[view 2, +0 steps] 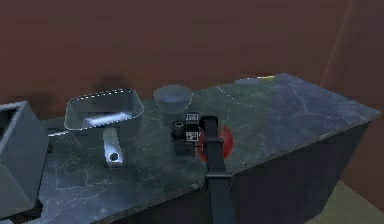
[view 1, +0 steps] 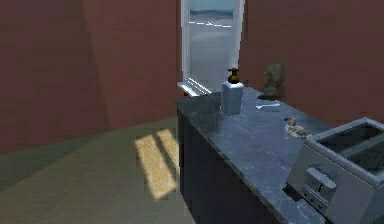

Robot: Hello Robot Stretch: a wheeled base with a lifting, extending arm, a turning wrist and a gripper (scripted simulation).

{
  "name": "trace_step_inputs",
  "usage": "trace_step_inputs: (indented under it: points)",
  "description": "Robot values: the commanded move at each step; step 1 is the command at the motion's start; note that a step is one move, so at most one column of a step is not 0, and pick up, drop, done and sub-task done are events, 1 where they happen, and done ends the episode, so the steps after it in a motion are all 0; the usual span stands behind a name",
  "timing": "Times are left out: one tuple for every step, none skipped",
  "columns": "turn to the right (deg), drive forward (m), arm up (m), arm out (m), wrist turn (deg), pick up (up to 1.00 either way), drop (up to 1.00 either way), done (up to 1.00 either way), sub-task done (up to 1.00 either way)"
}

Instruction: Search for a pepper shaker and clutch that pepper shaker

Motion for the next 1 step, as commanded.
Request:
trace_step_inputs:
  points:
    - [0.0,0.00,0.00,0.00,0.0,1.00,0.00,0.00,0.00]
